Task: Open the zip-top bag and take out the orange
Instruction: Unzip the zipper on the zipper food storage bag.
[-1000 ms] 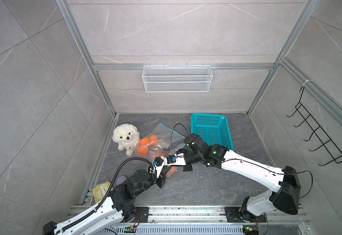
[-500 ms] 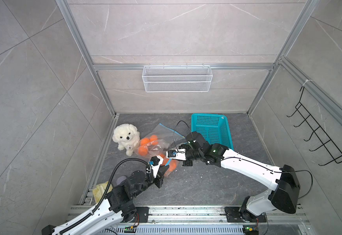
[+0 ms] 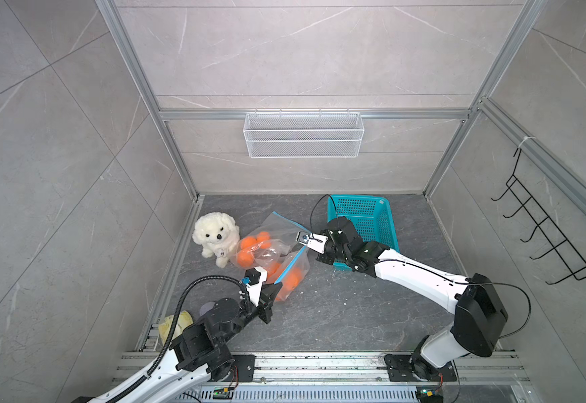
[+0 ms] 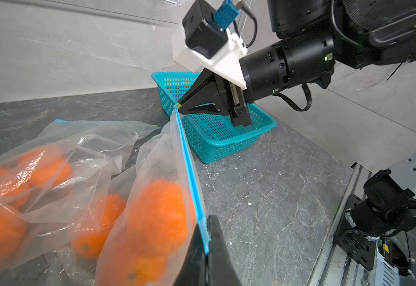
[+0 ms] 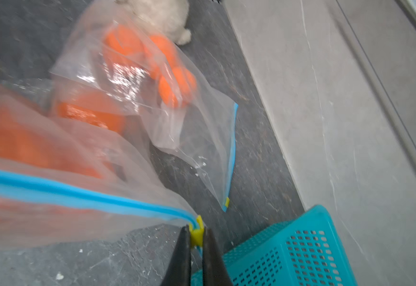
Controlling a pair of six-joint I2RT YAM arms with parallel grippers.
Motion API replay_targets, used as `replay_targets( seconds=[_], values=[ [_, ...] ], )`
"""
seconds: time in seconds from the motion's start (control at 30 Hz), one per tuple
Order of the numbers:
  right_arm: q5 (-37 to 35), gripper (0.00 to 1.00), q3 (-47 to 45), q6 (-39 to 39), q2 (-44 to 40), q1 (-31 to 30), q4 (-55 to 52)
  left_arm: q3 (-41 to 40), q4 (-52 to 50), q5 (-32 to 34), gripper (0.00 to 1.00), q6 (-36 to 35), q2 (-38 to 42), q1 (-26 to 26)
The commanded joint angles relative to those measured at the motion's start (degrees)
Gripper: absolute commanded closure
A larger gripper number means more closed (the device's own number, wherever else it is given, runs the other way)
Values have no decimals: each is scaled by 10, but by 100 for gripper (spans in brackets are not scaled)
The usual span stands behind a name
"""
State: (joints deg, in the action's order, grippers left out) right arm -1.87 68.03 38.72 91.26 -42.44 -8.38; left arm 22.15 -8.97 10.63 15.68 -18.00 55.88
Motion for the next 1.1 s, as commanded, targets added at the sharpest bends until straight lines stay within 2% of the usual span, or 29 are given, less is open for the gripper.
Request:
replay_targets(
  seconds=[0.0,0.23,0.4,0.43,0.5,0.57,0.6,0.7,0.87,1.07],
  values=[
    [-157,100,5,-29,22,43,23,11,20,-18,100,14,9,8],
    [-222,100,15,-43,42,62,21,5,23,-19,100,17,8,7],
    [-178,100,25,-65,37,61,5,1,37,-16,100,19,-16,8],
    [-167,100,30,-70,36,56,-2,1,46,-17,97,18,-35,8],
    [-161,100,22,-63,31,38,17,8,64,-8,68,19,-84,8],
    [-155,100,5,-41,24,19,46,27,76,-2,49,16,-135,7],
    [-151,100,0,-34,22,10,54,38,81,3,43,16,-156,8],
    [-140,100,0,-34,20,-1,51,62,90,10,39,16,-189,7],
    [-112,100,3,-65,4,-1,28,57,121,62,30,21,-188,7],
    [-54,100,-48,-123,-55,-4,33,79,182,85,33,-5,-292,7]
  ],
)
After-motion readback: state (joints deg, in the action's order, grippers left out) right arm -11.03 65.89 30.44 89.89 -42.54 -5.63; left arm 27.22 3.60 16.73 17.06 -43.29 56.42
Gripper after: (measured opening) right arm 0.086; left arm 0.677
